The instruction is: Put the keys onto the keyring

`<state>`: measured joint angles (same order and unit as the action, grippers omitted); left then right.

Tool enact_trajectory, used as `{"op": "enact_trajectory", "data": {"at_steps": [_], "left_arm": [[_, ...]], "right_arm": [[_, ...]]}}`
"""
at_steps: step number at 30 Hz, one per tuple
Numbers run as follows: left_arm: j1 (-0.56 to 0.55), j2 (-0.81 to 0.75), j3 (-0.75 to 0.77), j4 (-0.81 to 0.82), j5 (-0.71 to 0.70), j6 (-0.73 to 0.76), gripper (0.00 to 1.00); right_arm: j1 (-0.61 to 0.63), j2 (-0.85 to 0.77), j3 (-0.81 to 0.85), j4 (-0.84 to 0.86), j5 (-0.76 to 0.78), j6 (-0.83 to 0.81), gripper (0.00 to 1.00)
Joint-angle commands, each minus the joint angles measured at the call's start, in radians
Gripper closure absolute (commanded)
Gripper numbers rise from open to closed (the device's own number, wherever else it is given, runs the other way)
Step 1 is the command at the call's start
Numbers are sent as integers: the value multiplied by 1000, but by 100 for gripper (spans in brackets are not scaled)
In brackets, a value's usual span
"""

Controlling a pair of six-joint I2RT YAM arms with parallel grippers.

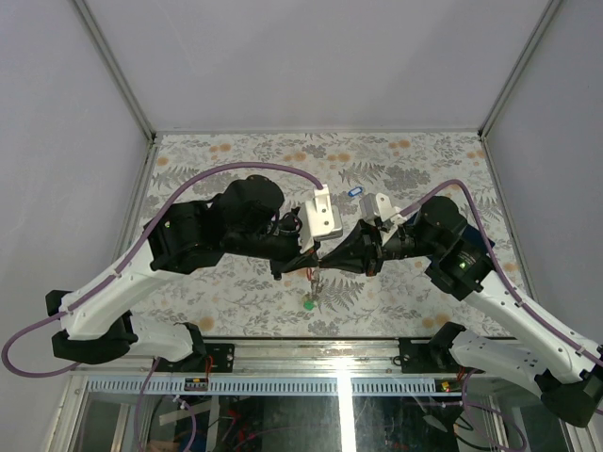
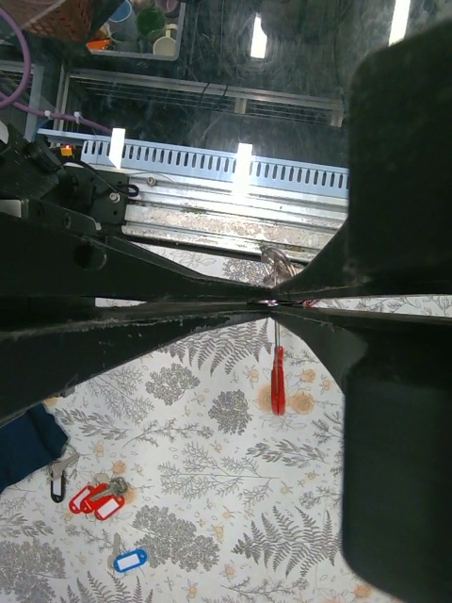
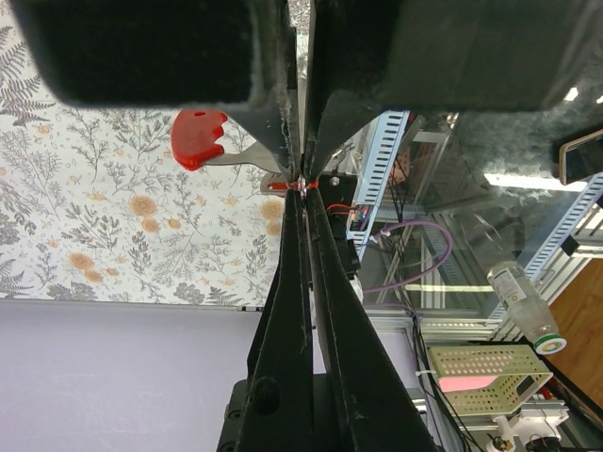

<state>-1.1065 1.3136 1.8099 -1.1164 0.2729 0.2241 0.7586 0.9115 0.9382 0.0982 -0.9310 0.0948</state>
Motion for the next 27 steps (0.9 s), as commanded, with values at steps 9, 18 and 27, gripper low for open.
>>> {"op": "enact_trajectory", "data": {"at_steps": [9, 18, 27], "left_arm": [[-9, -88, -43, 163, 8, 2, 85], [-8, -285, -290, 414, -43, -41, 66], [-8, -428, -488, 655, -113, -60, 65]], "right_arm": [[-1, -51, 1, 107, 83, 21, 100], [-1, -84, -60, 377, 154, 186, 100], [-2, -61, -55, 490, 158, 277, 100]]}}
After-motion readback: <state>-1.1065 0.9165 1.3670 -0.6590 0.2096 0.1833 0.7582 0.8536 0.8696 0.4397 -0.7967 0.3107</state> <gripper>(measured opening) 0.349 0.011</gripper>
